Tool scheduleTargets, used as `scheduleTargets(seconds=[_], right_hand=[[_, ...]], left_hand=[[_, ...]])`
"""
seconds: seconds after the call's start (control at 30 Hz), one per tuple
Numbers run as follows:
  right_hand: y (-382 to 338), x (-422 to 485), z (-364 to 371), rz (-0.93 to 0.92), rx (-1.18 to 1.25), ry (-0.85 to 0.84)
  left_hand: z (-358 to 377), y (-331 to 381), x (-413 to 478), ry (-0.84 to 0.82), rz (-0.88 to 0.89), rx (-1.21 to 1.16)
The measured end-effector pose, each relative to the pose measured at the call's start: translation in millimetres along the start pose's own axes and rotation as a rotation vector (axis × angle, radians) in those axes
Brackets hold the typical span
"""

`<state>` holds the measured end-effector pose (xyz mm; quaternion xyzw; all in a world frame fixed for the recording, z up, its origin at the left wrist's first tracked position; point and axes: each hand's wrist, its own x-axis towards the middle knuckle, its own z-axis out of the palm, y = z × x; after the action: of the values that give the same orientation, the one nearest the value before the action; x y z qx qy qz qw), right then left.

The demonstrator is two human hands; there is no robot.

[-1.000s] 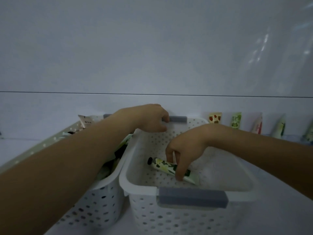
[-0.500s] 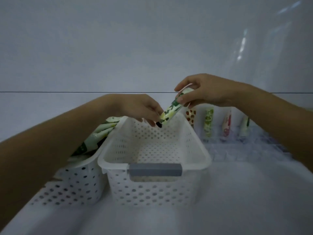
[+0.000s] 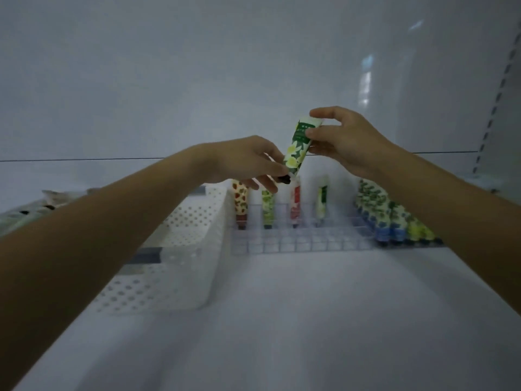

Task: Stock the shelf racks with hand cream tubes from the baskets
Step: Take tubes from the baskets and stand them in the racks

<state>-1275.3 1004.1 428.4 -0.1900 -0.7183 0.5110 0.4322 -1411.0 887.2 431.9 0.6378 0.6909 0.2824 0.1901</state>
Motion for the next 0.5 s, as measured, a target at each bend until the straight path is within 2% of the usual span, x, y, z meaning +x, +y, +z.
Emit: scheduleTargets(seconds=[0.23,0.5], right_hand=[[8.8,-40.4,-107.4,0.077,0.037,0.139],[44.5,-70.8,-192.9,0.084,-0.054,0.296]], left_hand=[[96.2,68.7,41.3,0.014,0.114,-0.12],[208.2,104.6,82.7,0.156,0.173,-0.173]])
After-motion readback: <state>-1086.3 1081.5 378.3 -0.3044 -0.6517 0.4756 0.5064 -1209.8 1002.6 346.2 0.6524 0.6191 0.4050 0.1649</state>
